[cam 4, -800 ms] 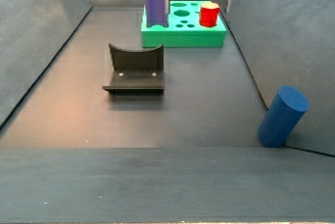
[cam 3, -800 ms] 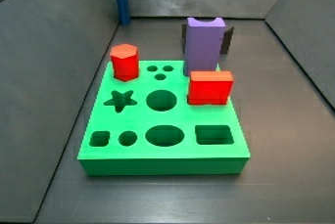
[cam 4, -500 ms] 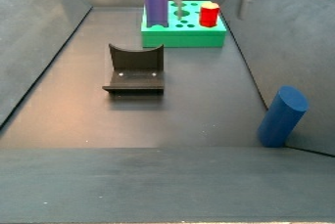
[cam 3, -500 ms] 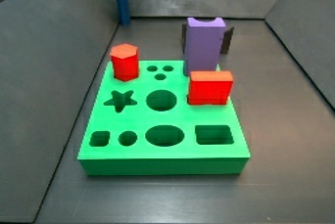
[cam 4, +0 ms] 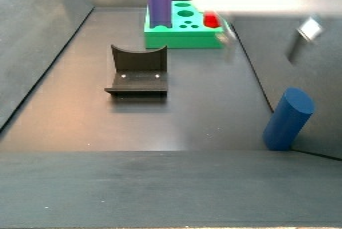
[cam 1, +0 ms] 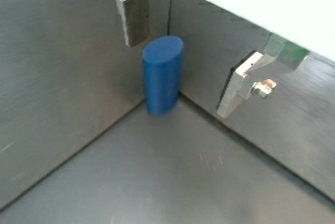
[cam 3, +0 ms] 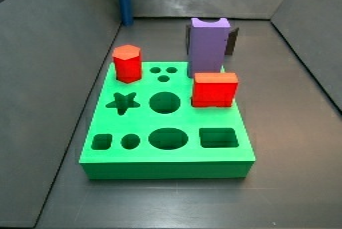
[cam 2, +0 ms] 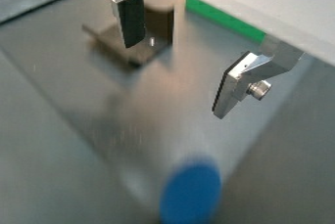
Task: Pick up the oval object. Move up. Move to above the board. Insert the oval object.
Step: Pick up the oval object.
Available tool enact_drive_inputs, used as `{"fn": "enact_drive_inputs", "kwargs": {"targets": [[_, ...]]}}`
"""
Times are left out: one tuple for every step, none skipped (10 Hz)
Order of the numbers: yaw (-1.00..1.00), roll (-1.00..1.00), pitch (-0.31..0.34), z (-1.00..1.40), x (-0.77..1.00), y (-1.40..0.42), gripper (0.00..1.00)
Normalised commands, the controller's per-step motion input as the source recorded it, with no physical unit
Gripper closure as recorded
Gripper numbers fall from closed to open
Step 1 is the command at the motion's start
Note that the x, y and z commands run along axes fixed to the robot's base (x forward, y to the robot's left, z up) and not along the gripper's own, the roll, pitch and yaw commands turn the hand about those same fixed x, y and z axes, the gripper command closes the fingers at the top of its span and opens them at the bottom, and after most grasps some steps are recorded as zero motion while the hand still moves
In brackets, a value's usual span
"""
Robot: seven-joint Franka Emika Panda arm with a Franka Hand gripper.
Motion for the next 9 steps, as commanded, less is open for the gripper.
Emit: {"fn": "enact_drive_inputs", "kwargs": {"targets": [[0.00,0.11,-0.193,-0.45,-0.94,0.67,0.00],[0.00,0.07,-0.154,-0.49,-0.86,0.67,0.00],[0.00,0.03,-0.176,-0.88,-0.19,0.45,0.00],[0.00,0.00,-0.091,-1.00,0.00,0.40,0.00],[0.00,0.00,-0.081,-1.00,0.00,0.31,0.00],[0.00,0.00,-0.083,-1.00,0.00,0.19,0.00],[0.00,0.00,-0.087,-1.00,0.03,0.14,0.00],[0.00,0.05,-0.076,-1.00,0.00,0.00,0.00],[-0.01,0.07,-0.099,-1.00,0.00,-0.06,0.00]]}}
